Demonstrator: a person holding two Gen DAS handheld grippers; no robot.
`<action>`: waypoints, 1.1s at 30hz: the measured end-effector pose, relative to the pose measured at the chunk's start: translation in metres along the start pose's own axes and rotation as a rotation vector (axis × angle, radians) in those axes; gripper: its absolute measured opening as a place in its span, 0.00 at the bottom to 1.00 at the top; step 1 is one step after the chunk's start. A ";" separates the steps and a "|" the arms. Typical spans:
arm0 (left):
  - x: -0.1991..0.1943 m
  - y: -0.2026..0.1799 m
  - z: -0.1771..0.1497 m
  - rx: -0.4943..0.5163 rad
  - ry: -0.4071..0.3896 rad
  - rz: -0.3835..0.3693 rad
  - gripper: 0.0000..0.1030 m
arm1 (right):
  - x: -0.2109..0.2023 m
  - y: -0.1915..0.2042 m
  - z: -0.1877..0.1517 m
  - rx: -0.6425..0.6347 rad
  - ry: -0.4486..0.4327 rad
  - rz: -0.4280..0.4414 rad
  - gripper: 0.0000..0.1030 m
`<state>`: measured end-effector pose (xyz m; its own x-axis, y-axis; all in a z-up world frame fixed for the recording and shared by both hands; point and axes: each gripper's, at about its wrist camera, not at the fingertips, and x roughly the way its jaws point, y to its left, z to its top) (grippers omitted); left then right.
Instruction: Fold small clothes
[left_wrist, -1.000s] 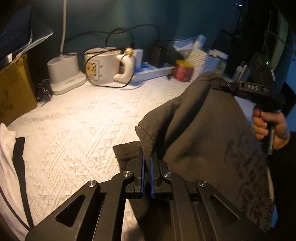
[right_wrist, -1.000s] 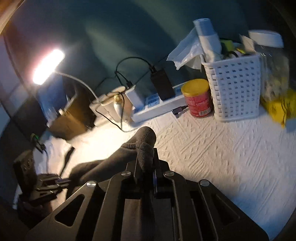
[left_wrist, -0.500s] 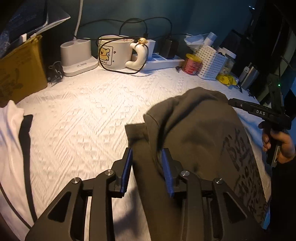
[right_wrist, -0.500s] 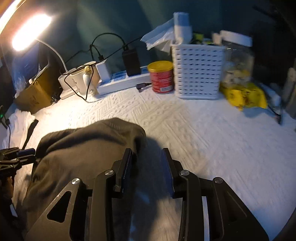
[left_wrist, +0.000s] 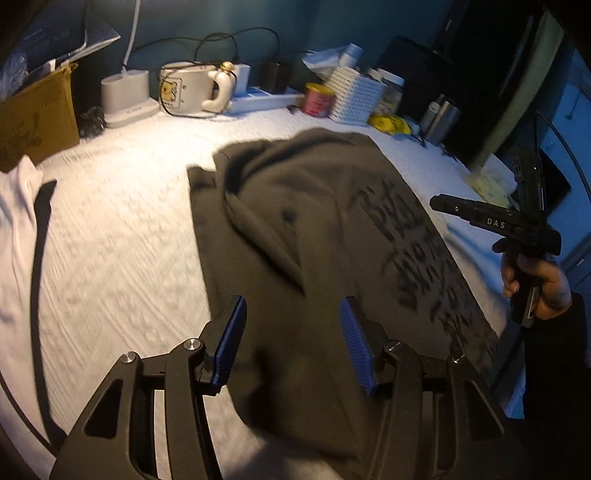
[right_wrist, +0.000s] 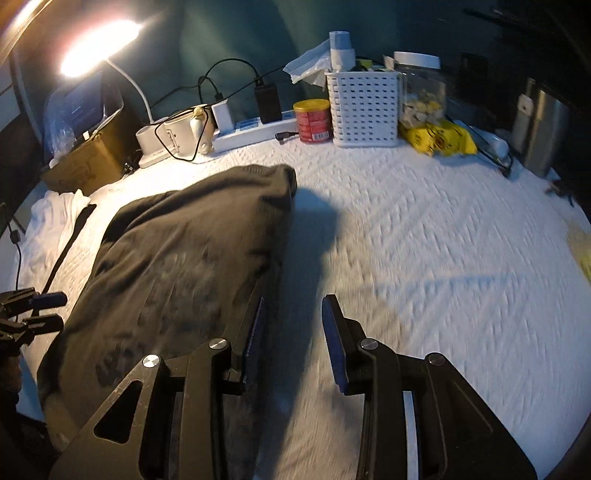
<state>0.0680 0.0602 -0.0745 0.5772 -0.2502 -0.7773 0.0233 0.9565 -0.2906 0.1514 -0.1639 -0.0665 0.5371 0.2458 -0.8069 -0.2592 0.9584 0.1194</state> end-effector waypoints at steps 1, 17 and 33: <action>-0.001 -0.002 -0.005 -0.003 0.006 -0.017 0.51 | -0.004 0.002 -0.006 0.004 -0.001 0.000 0.34; -0.015 -0.048 -0.053 0.031 0.067 -0.230 0.03 | -0.041 0.020 -0.084 0.047 0.007 -0.001 0.34; -0.007 -0.041 -0.070 0.027 0.127 -0.140 0.07 | -0.063 0.062 -0.143 0.017 -0.029 0.022 0.18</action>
<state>0.0056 0.0123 -0.0964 0.4589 -0.3969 -0.7949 0.1195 0.9141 -0.3874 -0.0139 -0.1404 -0.0908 0.5545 0.2704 -0.7870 -0.2574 0.9551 0.1467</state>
